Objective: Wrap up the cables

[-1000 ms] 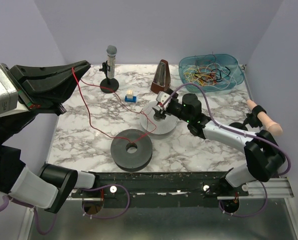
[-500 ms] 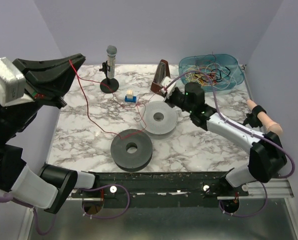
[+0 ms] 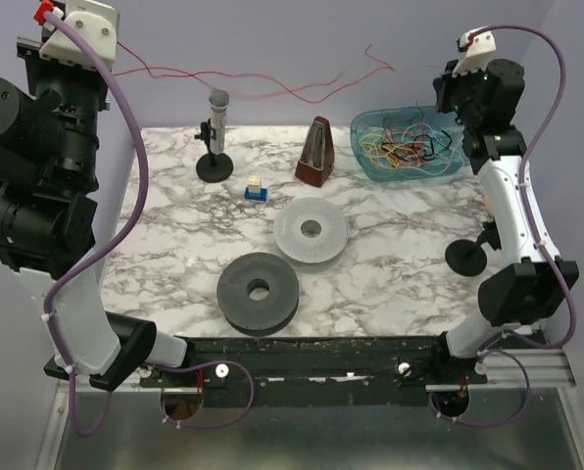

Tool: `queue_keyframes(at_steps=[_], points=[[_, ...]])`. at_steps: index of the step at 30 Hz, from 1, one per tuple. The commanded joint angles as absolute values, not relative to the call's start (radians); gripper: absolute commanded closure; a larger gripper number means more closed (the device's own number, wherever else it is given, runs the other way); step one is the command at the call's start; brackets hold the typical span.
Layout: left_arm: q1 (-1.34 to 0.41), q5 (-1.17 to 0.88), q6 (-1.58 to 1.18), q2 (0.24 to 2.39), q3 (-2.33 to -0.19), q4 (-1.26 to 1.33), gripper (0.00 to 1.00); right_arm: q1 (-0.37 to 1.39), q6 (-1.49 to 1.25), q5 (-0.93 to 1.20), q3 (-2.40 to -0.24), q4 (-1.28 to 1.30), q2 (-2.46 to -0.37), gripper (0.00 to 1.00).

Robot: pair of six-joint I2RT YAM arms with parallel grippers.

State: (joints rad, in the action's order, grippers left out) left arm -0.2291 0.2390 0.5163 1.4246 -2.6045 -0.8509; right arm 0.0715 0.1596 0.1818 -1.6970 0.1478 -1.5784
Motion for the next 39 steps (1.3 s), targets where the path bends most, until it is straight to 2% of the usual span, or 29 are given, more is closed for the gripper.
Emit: queue_keyframes(at_steps=[1,7,12,15,18,21,23,26,27,31,39], points=[[-0.207,0.489,0.762,1.387,-2.606,-0.623,1.0,0.008,0.074,0.074,-1.879,0.333,-1.715,0.99],[-0.161,0.541,1.02,1.394,-2.554,-0.437,1.0,-0.024,0.084,0.025,-2.078,0.413,-1.85,0.99],[-0.161,0.427,0.939,1.41,-2.565,-0.595,1.0,-0.028,0.115,0.006,-2.232,0.399,-1.957,0.99],[-0.161,0.39,0.887,1.425,-2.533,-0.659,1.0,-0.026,0.13,-0.099,-2.315,0.384,-2.025,0.99],[-0.163,0.371,0.856,1.439,-2.508,-0.696,1.0,-0.026,0.159,-0.115,-2.358,0.397,-2.075,0.98],[-0.161,0.351,0.833,1.454,-2.497,-0.735,1.0,-0.028,0.193,-0.1,-2.384,0.497,-2.127,0.79],[-0.161,0.341,0.821,1.462,-2.497,-0.756,1.0,-0.028,0.238,-0.065,-2.366,0.561,-2.154,0.6],[-0.161,0.318,0.807,1.474,-2.503,-0.779,1.0,-0.028,0.255,-0.032,-2.39,0.702,-2.21,0.18],[-0.161,0.313,0.804,1.477,-2.505,-0.788,1.0,-0.028,0.258,-0.032,-2.402,0.741,-2.235,0.0],[-0.161,0.298,0.79,1.483,-2.505,-0.814,1.0,-0.028,0.267,-0.046,-2.395,0.828,-2.246,0.0],[-0.161,0.239,0.729,1.482,-2.502,-0.883,1.0,0.0,0.285,-0.025,-2.237,0.749,-2.004,0.0]])
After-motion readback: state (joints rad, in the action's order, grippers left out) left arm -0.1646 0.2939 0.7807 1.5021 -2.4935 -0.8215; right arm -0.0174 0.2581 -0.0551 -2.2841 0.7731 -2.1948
